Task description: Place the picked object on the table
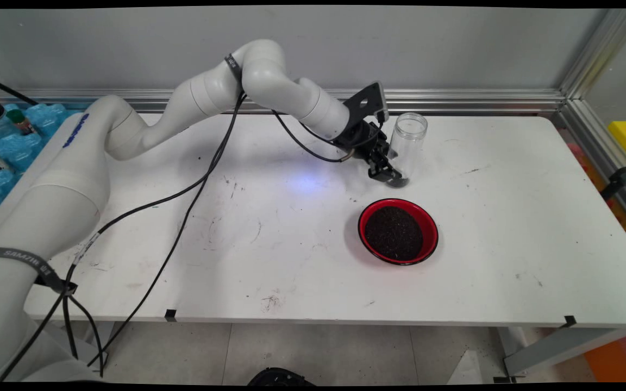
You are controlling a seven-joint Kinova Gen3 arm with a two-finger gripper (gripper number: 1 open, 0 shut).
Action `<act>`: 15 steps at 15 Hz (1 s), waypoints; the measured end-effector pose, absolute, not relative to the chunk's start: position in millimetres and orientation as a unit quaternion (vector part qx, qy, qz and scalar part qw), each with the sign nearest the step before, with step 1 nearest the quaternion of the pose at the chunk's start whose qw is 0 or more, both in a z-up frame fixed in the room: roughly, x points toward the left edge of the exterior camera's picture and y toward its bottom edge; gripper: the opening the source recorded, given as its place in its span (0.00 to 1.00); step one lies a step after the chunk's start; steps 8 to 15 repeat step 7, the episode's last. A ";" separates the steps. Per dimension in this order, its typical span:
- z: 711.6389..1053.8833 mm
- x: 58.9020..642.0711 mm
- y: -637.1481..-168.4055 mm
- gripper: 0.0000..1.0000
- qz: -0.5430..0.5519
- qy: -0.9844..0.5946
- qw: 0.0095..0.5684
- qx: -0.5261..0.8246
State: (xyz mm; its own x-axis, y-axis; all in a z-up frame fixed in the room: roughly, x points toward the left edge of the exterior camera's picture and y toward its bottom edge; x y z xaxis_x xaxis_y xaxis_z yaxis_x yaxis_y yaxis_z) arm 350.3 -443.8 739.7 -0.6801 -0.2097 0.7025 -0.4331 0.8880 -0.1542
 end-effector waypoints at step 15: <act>732.3 354.9 -437.2 1.00 0.134 -0.904 0.362 0.183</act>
